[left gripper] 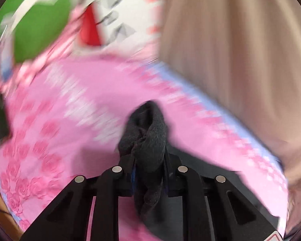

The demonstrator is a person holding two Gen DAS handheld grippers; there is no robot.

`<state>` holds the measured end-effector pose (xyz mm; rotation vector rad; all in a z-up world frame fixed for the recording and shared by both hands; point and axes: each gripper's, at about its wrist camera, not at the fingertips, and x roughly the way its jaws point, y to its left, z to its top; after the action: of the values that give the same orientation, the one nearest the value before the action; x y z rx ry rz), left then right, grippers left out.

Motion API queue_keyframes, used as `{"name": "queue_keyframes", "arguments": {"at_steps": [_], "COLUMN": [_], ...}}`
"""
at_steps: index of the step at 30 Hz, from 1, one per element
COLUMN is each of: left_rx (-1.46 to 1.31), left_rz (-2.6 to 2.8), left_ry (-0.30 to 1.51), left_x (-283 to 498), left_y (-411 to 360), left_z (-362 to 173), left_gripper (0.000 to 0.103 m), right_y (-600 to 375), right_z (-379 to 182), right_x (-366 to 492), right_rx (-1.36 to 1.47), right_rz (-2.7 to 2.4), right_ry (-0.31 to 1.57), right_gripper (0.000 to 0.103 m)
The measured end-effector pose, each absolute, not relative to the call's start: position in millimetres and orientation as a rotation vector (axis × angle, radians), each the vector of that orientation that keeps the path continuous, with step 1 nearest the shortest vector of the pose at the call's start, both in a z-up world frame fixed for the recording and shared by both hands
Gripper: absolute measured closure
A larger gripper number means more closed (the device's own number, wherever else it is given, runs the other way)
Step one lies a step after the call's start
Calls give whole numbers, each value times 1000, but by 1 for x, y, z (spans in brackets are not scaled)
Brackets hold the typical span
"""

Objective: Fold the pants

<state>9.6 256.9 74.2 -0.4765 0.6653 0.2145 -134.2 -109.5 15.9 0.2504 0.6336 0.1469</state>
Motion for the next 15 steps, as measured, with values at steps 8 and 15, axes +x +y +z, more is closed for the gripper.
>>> {"name": "queue_keyframes", "arguments": {"at_steps": [8, 15], "left_rx": [-183, 41], "left_rz": [-198, -304], "left_ry": [640, 934], "left_x": [-3, -9], "left_y": [45, -97], "left_z": [145, 32], "left_gripper": [86, 47], "right_y": [-152, -209], "right_z": [30, 30], "right_x": [-158, -188], "right_rx": [375, 413], "right_rz": [64, -46], "right_ry": [545, 578], "right_gripper": [26, 24]}}
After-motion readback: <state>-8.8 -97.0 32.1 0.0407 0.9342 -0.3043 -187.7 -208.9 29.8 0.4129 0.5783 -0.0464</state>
